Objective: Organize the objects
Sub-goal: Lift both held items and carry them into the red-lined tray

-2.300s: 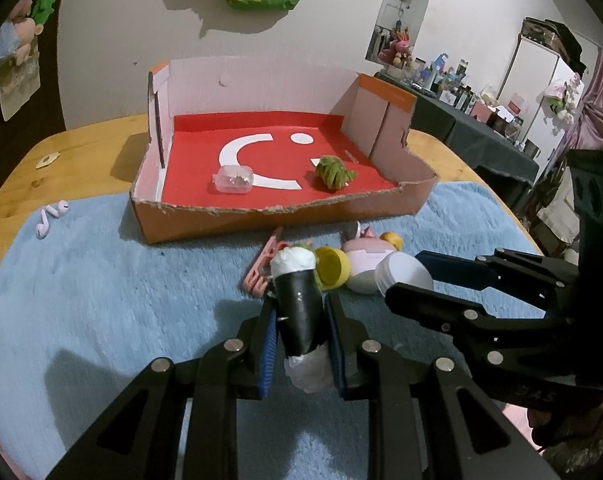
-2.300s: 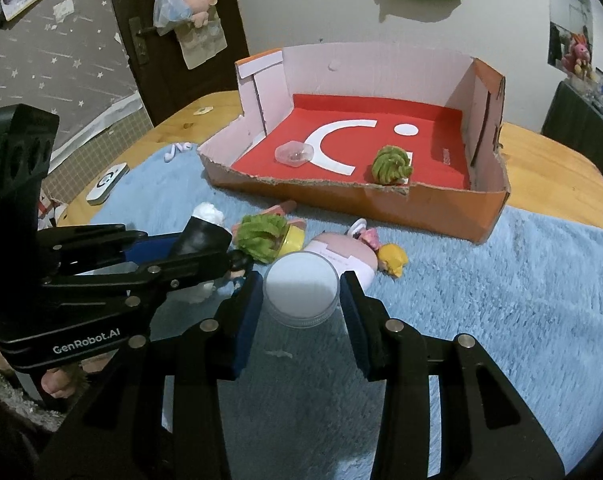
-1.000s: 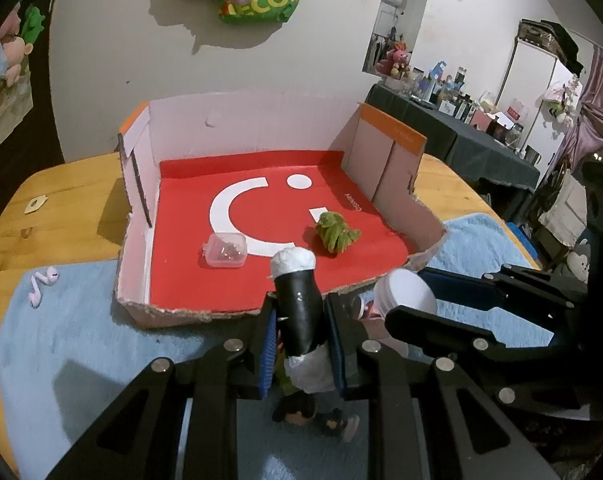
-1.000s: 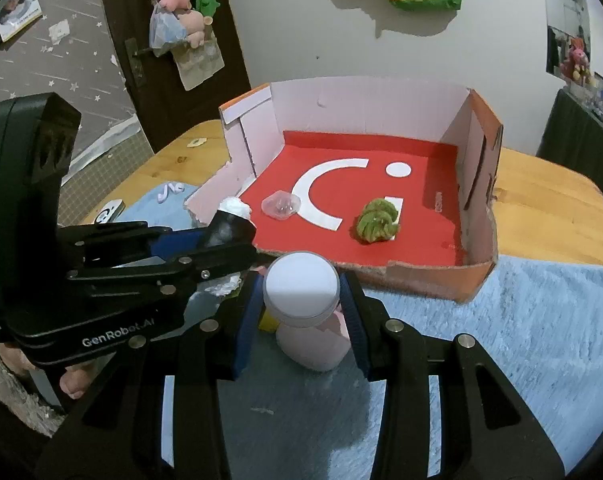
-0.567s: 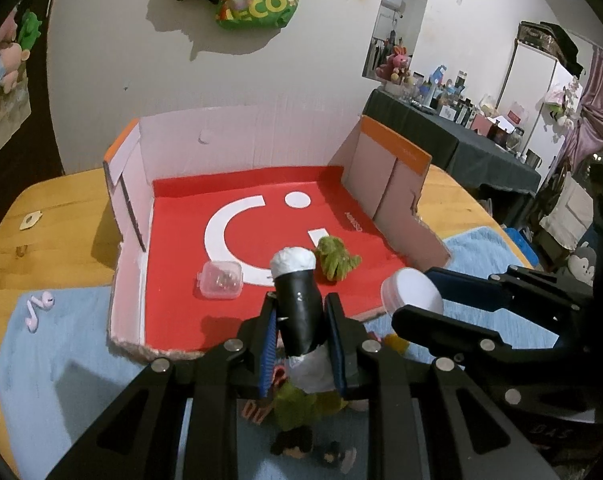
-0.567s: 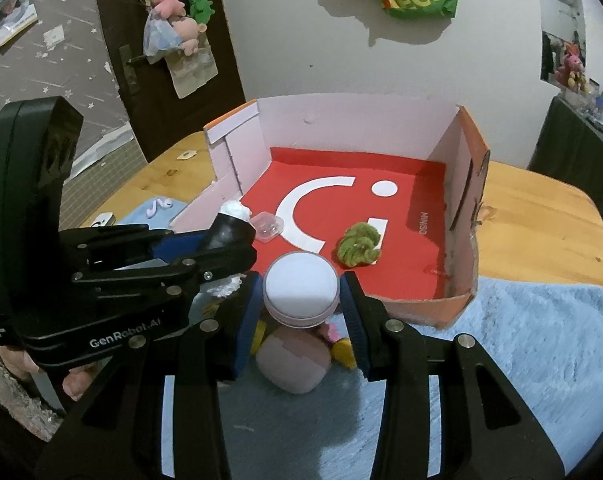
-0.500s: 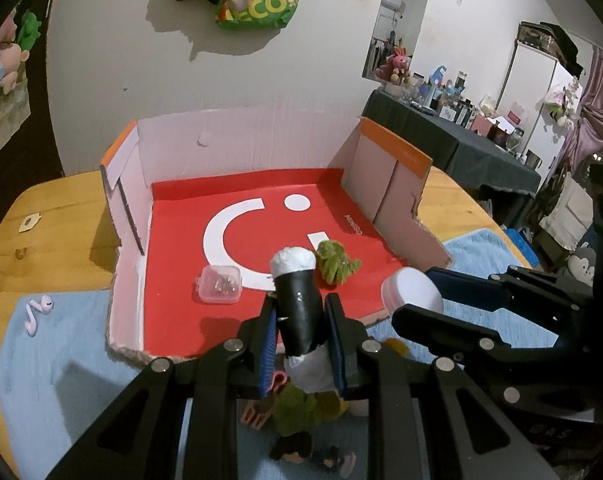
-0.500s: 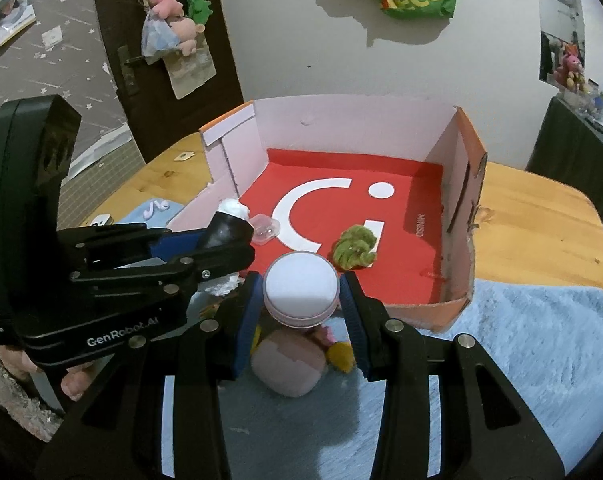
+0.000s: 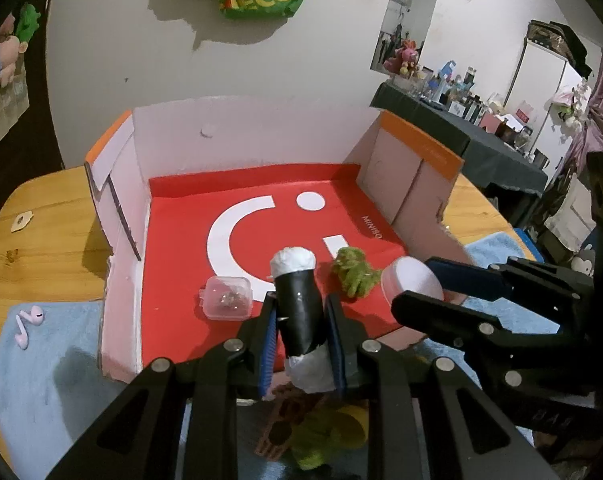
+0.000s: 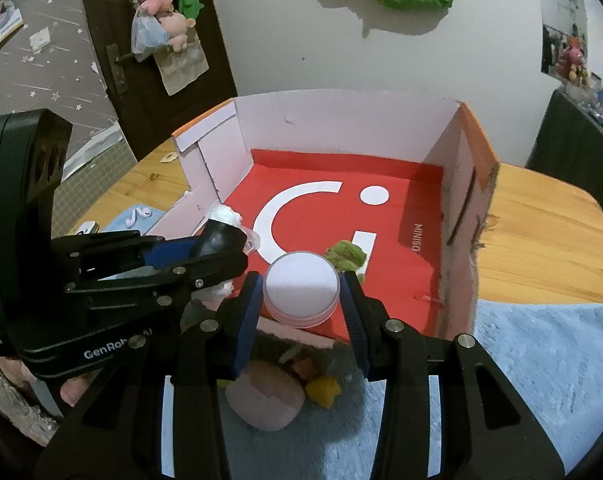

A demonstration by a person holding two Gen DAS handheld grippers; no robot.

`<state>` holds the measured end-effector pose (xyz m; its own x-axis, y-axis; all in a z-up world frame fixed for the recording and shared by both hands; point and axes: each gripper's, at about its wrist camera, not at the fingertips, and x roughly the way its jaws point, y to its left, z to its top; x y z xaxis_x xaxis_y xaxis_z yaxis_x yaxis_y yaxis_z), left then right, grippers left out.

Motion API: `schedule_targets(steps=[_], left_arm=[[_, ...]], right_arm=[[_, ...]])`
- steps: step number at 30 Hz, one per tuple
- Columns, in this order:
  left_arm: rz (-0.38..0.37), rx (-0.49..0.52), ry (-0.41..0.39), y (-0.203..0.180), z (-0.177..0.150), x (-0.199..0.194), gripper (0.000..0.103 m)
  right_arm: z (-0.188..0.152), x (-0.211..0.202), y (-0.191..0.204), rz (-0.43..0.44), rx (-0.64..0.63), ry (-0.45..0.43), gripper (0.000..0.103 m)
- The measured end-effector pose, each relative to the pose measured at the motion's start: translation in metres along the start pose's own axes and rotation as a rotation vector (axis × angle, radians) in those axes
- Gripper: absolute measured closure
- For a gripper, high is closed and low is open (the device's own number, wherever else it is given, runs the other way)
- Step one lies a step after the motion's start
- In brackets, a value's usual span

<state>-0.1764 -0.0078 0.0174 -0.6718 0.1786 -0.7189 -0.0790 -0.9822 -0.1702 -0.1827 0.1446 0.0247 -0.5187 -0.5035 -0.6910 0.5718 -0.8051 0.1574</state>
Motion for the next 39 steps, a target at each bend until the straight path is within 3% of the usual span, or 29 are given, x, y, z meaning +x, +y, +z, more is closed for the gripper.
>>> schedule_targets(steps=[18, 26, 34, 39], left_arm=[[0.0, -0.022, 0.094, 0.03, -0.003, 0.032, 0.079], [0.0, -0.045, 0.1, 0.041, -0.004, 0.037, 0.079], [0.001, -0.042, 0.101, 0.047, -0.008, 0.035, 0.079], [0.013, -0.033, 0.104, 0.048, -0.005, 0.036, 0.079]], right_arm=[[0.009, 0.052, 0.006, 0.091, 0.005, 0.101, 0.065], [0.005, 0.06, -0.019, -0.013, 0.043, 0.133, 0.065], [-0.007, 0.05, -0.015, -0.044, 0.022, 0.159, 0.064], [-0.012, 0.045, -0.015, -0.015, 0.04, 0.173, 0.065]])
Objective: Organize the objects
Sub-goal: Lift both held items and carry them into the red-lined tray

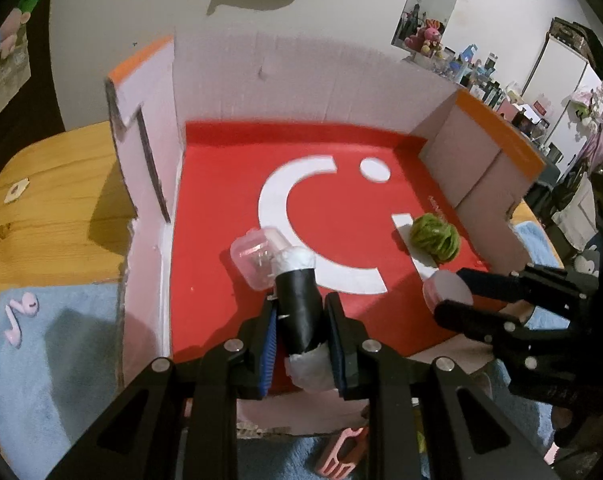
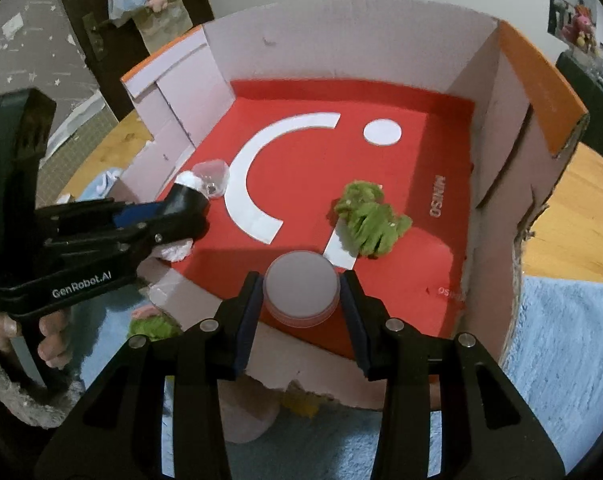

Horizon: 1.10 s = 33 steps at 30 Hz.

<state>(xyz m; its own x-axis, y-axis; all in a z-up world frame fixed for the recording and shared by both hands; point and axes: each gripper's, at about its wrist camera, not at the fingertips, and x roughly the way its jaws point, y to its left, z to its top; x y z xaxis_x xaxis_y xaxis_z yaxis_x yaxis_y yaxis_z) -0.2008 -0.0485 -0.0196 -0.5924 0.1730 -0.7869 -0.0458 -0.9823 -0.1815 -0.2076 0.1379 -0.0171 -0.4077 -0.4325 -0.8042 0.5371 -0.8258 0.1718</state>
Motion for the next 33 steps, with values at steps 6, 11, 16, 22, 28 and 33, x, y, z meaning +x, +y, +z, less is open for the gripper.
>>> schedule_targets(steps=[6, 11, 16, 22, 28, 33], left_arm=[[-0.02, 0.0, 0.027, 0.001, 0.006, 0.01, 0.079], [0.01, 0.001, 0.022, 0.003, 0.01, 0.014, 0.08], [0.022, -0.002, 0.013, 0.002, 0.013, 0.017, 0.08], [0.03, 0.004, 0.011, -0.002, 0.015, 0.019, 0.08], [0.029, 0.001, 0.011, -0.002, 0.016, 0.019, 0.079], [0.029, 0.0, 0.01, -0.002, 0.016, 0.019, 0.079]], right_arm=[[0.017, 0.012, 0.004, -0.035, -0.011, 0.004, 0.065], [0.026, 0.022, 0.006, -0.108, -0.033, -0.007, 0.065], [0.027, 0.025, 0.003, -0.16, -0.044, -0.013, 0.065], [0.026, 0.028, 0.001, -0.15, -0.033, -0.006, 0.064], [0.026, 0.027, -0.003, -0.134, -0.02, -0.006, 0.064], [0.025, 0.027, -0.003, -0.123, -0.013, -0.007, 0.064]])
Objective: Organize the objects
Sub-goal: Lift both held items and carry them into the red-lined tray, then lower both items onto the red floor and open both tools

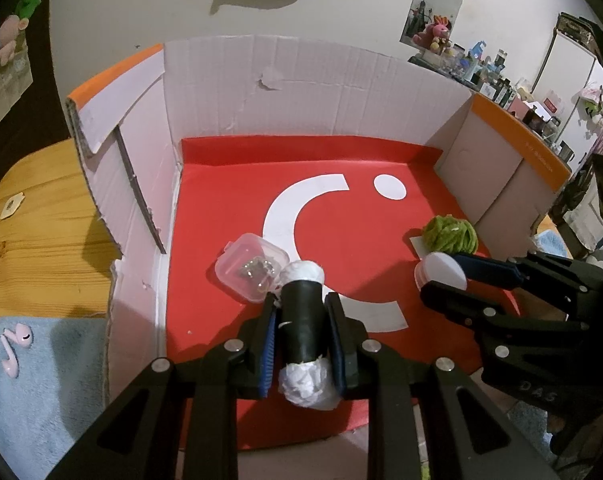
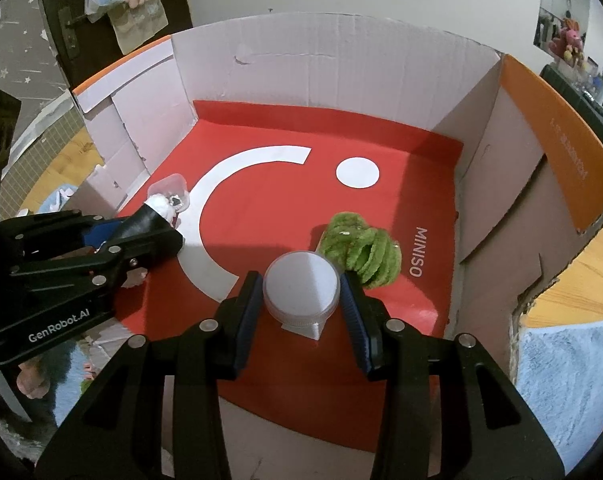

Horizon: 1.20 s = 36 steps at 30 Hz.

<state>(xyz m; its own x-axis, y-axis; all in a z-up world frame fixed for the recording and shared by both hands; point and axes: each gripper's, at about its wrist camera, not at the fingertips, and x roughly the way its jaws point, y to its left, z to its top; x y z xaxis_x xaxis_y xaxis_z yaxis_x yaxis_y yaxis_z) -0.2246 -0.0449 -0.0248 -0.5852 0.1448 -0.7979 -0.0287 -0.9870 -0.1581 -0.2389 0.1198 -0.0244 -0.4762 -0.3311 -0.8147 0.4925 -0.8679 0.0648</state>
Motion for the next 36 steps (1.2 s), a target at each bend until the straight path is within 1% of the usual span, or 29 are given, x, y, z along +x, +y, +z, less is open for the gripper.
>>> schedule_targets(steps=[4, 6, 7, 8, 12, 13, 14, 15, 17, 20, 28, 30, 31, 32, 33, 34, 36], left_arm=[[0.003, 0.0, 0.0, 0.0, 0.001, 0.001, 0.079], [0.006, -0.001, 0.001, 0.001, 0.002, 0.001, 0.077], [0.01, -0.001, -0.001, 0.001, 0.003, 0.002, 0.074], [0.013, -0.002, -0.002, 0.002, 0.004, 0.001, 0.072], [0.016, -0.002, -0.01, 0.002, 0.003, -0.002, 0.071], [0.017, -0.002, -0.012, 0.002, 0.004, -0.003, 0.068], [0.017, -0.003, -0.014, 0.002, 0.004, -0.004, 0.062], [0.018, -0.004, -0.017, 0.003, 0.004, -0.005, 0.06], [0.017, -0.003, -0.023, 0.002, 0.004, -0.007, 0.059], [0.018, -0.003, -0.027, 0.002, 0.003, -0.01, 0.059], [0.022, -0.007, -0.043, 0.002, -0.003, -0.022, 0.059], [0.023, -0.007, -0.047, 0.001, -0.005, -0.025, 0.059], [0.025, -0.006, -0.05, 0.0, -0.006, -0.027, 0.058], [0.026, -0.006, -0.052, 0.0, -0.007, -0.029, 0.056], [0.029, -0.005, -0.057, 0.0, -0.008, -0.031, 0.052], [0.033, -0.004, -0.062, -0.001, -0.01, -0.033, 0.05], [0.034, -0.002, -0.068, -0.002, -0.012, -0.038, 0.05]], right_arm=[[0.0, -0.001, 0.001, 0.009, 0.006, 0.0, 0.063], [-0.001, -0.002, 0.001, 0.019, 0.009, 0.001, 0.059], [-0.002, -0.003, 0.001, 0.024, 0.01, 0.001, 0.056], [-0.002, -0.004, 0.002, 0.025, 0.01, 0.0, 0.056], [-0.003, -0.006, 0.001, 0.03, 0.011, -0.003, 0.056], [-0.003, -0.008, 0.001, 0.034, 0.013, -0.006, 0.056], [-0.003, -0.009, 0.001, 0.036, 0.014, -0.008, 0.056], [-0.003, -0.009, 0.002, 0.038, 0.014, -0.009, 0.056], [-0.003, -0.012, 0.003, 0.041, 0.013, -0.014, 0.054], [-0.003, -0.015, 0.005, 0.043, 0.011, -0.022, 0.049], [-0.006, -0.027, 0.011, 0.049, 0.003, -0.041, 0.049], [-0.007, -0.03, 0.011, 0.049, 0.003, -0.047, 0.047], [-0.008, -0.033, 0.012, 0.048, 0.002, -0.052, 0.04], [-0.008, -0.034, 0.014, 0.048, 0.001, -0.055, 0.038], [-0.009, -0.036, 0.014, 0.048, 0.0, -0.059, 0.038], [-0.01, -0.038, 0.015, 0.048, -0.001, -0.062, 0.038], [-0.012, -0.041, 0.016, 0.048, -0.004, -0.067, 0.038]])
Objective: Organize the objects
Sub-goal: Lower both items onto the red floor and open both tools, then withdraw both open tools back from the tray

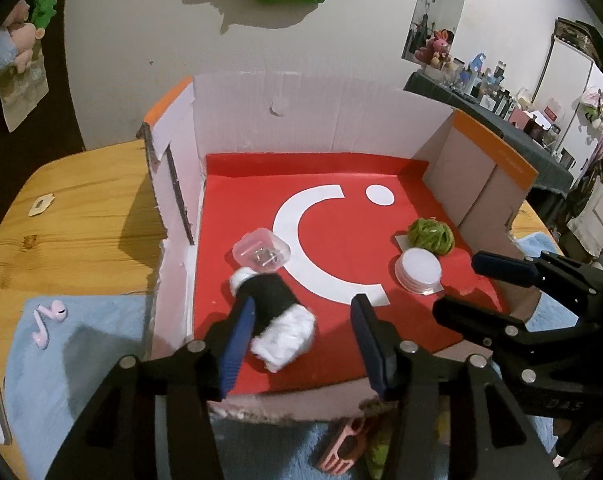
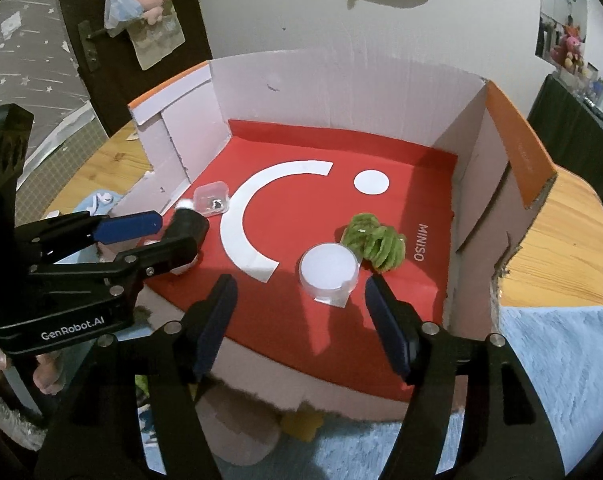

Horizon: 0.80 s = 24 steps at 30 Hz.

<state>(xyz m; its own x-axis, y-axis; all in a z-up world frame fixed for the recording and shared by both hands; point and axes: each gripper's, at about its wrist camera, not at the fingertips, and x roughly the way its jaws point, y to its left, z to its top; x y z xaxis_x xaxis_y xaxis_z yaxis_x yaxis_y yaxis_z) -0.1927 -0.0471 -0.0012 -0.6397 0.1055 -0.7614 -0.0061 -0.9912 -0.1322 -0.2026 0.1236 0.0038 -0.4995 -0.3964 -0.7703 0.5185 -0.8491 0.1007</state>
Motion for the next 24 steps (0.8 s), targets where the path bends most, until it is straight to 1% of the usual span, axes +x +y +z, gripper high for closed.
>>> schedule_targets(steps=[4, 7, 10, 13, 16, 19, 21, 24], left_arm=[[0.001, 0.003, -0.01, -0.002, -0.004, -0.01, 0.05], [0.003, 0.002, -0.022, -0.003, -0.007, -0.016, 0.042], [0.003, 0.004, -0.029, -0.004, -0.01, -0.022, 0.042], [0.003, 0.005, -0.032, -0.006, -0.014, -0.027, 0.041], [0.004, 0.004, -0.035, -0.007, -0.016, -0.03, 0.037], [0.003, 0.005, -0.038, -0.009, -0.02, -0.035, 0.037], [0.001, 0.005, -0.039, -0.01, -0.022, -0.038, 0.036], [0.003, 0.001, -0.045, -0.009, -0.025, -0.043, 0.031]], right_arm=[[-0.003, -0.008, 0.003, 0.002, -0.002, -0.01, 0.038], [-0.006, -0.014, 0.005, 0.004, -0.003, -0.02, 0.037], [-0.008, -0.02, 0.008, 0.005, -0.005, -0.031, 0.032], [-0.011, -0.026, 0.01, 0.007, -0.006, -0.041, 0.031], [-0.015, -0.032, 0.011, 0.007, -0.002, -0.048, 0.03], [-0.018, -0.036, 0.012, 0.008, -0.002, -0.054, 0.024], [-0.02, -0.04, 0.013, 0.008, -0.002, -0.059, 0.024], [-0.023, -0.045, 0.015, 0.007, -0.004, -0.068, 0.023]])
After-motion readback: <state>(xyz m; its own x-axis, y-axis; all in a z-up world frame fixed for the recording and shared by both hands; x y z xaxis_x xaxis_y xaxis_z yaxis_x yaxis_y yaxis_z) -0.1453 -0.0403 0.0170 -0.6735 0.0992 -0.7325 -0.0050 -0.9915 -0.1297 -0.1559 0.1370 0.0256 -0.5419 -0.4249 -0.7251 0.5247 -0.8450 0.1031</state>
